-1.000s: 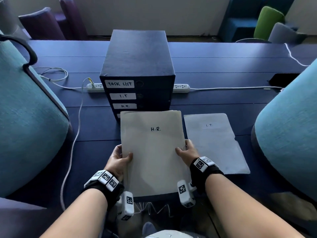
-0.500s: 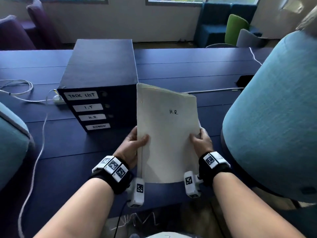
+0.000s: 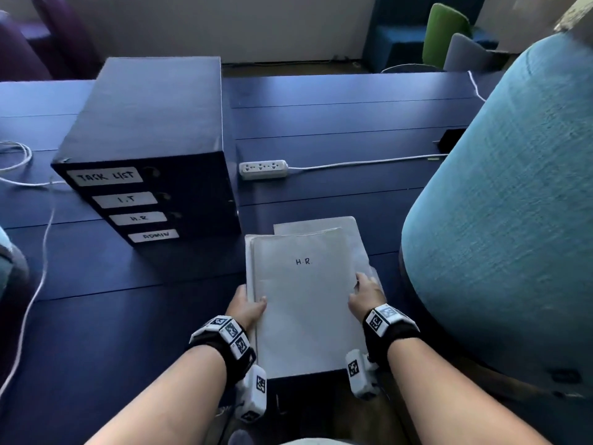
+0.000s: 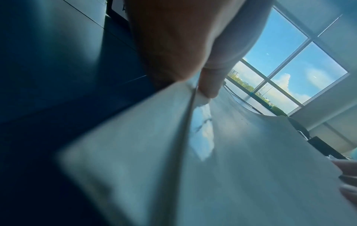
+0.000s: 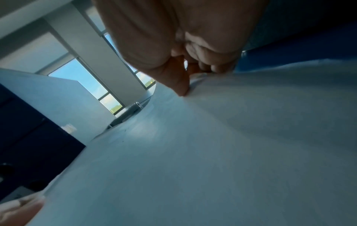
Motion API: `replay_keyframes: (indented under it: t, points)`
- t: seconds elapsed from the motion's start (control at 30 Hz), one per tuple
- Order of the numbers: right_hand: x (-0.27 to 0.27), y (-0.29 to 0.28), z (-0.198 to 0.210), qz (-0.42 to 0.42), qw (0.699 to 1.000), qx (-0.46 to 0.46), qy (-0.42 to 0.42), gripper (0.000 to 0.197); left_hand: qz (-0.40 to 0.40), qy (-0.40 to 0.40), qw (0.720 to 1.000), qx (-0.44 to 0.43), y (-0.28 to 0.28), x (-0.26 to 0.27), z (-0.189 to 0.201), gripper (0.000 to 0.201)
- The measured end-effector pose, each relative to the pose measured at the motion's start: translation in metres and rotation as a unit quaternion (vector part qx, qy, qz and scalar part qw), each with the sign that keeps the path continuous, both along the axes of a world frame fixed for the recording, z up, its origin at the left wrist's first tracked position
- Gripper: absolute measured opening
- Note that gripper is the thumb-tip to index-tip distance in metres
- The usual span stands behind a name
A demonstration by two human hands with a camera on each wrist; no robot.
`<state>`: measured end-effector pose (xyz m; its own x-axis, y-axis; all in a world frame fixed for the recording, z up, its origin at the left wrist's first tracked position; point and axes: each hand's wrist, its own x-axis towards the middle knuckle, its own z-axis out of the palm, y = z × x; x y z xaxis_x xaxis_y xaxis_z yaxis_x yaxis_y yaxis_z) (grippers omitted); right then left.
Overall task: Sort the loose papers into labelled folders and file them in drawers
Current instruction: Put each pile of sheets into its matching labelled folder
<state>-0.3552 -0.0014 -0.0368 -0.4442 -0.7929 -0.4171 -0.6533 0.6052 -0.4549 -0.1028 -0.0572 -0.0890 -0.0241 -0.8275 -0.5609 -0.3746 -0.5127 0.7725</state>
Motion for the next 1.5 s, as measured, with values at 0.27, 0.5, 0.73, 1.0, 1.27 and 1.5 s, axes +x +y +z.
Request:
replay_keyframes:
  t: [0.27, 0.5, 0.73, 1.0, 1.27, 1.5]
  points:
    - [-0.001, -0.016, 0.001, 0.010, 0.996, -0.068, 0.064, 0.053, -0.036, -0.107, 0.991, -0.069, 0.000, -0.015, 0.037, 0.064]
    - [0.009, -0.009, -0.019, 0.067, 0.993, 0.033, 0.096, 0.058, -0.059, -0.247, 0.966, -0.044, 0.008, -0.023, 0.037, 0.047]
    - [0.003, -0.005, -0.024, 0.102, 0.988, 0.032, 0.116, 0.063, -0.029, -0.211, 0.977, -0.009, 0.010, -0.022, 0.035, 0.046]
    - [0.004, -0.006, -0.022, 0.111, 0.986, 0.036, 0.119, 0.068, -0.003, -0.154, 0.988, -0.024, 0.015, -0.023, 0.047, 0.044]
    - [0.008, -0.013, -0.013, 0.066, 0.996, -0.014, 0.066, 0.075, 0.038, 0.012, 0.998, -0.055, 0.018, -0.022, 0.054, 0.035]
    - [0.022, -0.029, -0.008, 0.003, 0.961, -0.068, -0.267, 0.042, 0.105, 0.011, 0.993, -0.050, 0.014, 0.028, 0.059, 0.036]
